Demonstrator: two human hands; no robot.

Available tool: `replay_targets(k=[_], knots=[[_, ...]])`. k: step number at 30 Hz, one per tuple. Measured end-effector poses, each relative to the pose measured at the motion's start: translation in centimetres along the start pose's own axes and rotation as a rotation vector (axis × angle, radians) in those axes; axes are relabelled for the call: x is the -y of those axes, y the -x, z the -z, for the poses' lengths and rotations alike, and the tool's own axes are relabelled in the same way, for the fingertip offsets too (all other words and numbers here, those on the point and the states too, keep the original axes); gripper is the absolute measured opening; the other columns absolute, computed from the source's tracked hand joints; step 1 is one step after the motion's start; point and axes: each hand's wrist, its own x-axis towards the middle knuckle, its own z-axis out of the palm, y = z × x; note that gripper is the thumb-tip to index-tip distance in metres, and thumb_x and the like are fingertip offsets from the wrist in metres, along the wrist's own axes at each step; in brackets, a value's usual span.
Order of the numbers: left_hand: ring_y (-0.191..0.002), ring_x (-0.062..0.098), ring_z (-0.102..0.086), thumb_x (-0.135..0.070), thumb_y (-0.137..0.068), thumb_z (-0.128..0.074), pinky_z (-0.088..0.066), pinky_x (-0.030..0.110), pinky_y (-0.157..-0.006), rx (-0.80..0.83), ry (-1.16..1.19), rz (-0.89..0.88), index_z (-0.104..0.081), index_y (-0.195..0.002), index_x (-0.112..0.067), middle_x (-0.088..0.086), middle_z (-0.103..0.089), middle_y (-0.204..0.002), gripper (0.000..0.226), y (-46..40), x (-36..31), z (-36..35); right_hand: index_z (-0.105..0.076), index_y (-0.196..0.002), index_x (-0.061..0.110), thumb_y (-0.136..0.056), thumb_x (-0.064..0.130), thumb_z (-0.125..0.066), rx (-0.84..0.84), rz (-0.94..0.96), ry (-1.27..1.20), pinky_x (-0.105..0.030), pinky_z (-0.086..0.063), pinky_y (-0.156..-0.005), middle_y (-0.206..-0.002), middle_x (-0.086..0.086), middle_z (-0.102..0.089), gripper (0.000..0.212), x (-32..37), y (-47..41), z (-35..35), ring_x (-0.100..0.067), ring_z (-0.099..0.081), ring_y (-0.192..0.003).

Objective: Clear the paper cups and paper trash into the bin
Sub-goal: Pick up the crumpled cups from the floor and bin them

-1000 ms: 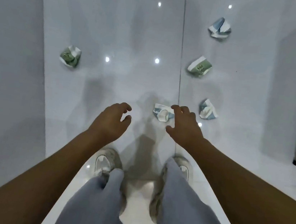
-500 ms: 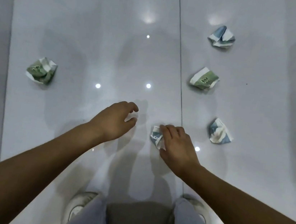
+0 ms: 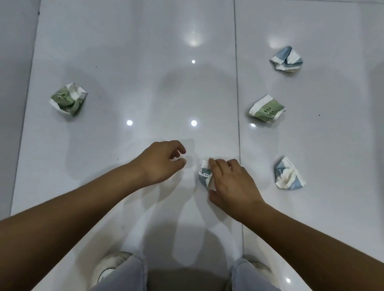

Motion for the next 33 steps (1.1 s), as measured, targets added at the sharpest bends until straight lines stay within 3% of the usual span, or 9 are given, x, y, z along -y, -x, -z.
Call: replay_targets(k=[5,9,12,17,21,26,33], knots=[[-0.093,0.011,-0.061,-0.024,-0.087,-0.067,-0.047,0.017,-0.072,-0.077,0.329,0.09,-0.061,-0.112,-0.017,-0.002,-0.064,-0.104,0.028,-0.4,-1.4,0.7,-0.021,-0.15,0.009,-0.083,0.038,-0.063,-0.158,-0.016,-0.143,-0.039,-0.043,-0.096,-0.139,-0.01,-0.047,0.084,1.5,-2.2,3.1,-0.03,-0.044,-0.121],[-0.097,0.022,-0.065,-0.013,-0.081,-0.072,-0.053,0.037,-0.087,-0.034,0.66,0.104,-0.06,-0.113,-0.015,0.008,-0.067,-0.107,0.035,-0.2,-2.2,1.1,-0.013,-0.152,0.01,-0.084,0.033,-0.063,-0.219,0.039,-0.238,-0.038,-0.041,-0.099,-0.141,-0.007,-0.044,0.088,3.2,-3.1,5.3,-0.028,-0.04,-0.124],[-0.093,0.023,-0.064,-0.001,-0.079,-0.07,-0.055,0.042,-0.085,-0.093,0.759,0.063,-0.062,-0.111,-0.014,0.011,-0.066,-0.105,0.035,-0.2,-2.4,1.1,-0.01,-0.152,0.01,-0.084,0.03,-0.063,-0.245,0.065,-0.284,-0.036,-0.041,-0.097,-0.14,-0.007,-0.044,0.089,4.0,-3.2,5.7,-0.027,-0.04,-0.123],[-0.1,0.023,-0.061,-0.006,-0.077,-0.075,-0.054,0.042,-0.09,-0.237,0.646,0.079,-0.065,-0.098,-0.027,0.0,-0.064,-0.102,0.031,-0.7,-1.3,0.9,-0.02,-0.151,0.016,-0.082,0.039,-0.067,-0.241,0.011,-0.278,-0.039,-0.04,-0.101,-0.144,-0.006,-0.04,0.086,1.6,-2.5,5.0,-0.028,-0.037,-0.127],[-0.098,0.019,-0.056,-0.009,-0.078,-0.075,-0.053,0.041,-0.09,-0.297,0.575,0.113,-0.062,-0.104,-0.022,-0.002,-0.059,-0.105,0.032,-1.1,-0.4,0.8,-0.037,-0.143,0.019,-0.081,0.034,-0.068,-0.211,-0.235,-0.228,-0.043,-0.039,-0.098,-0.143,-0.008,-0.039,0.071,-4.3,-0.8,3.6,-0.033,-0.034,-0.128],[-0.089,0.016,-0.054,-0.009,-0.079,-0.074,-0.048,0.025,-0.07,-0.263,0.518,0.129,-0.062,-0.108,-0.019,0.003,-0.058,-0.108,0.034,-1.4,-0.3,0.2,-0.036,-0.142,0.022,-0.077,0.033,-0.072,-0.068,-0.561,-0.217,-0.048,-0.037,-0.099,-0.146,-0.011,-0.03,0.075,-9.6,1.9,2.2,-0.038,-0.028,-0.13],[-0.078,0.009,-0.051,-0.008,-0.078,-0.073,-0.039,0.018,-0.056,-0.192,0.427,0.146,-0.062,-0.108,-0.02,0.002,-0.056,-0.107,0.035,-1.4,-0.4,-0.6,-0.041,-0.135,0.022,-0.078,0.007,-0.066,-0.013,-0.663,-0.398,-0.043,-0.047,-0.082,-0.142,-0.008,-0.029,0.064,-10.3,3.6,-0.3,-0.036,-0.027,-0.123]])
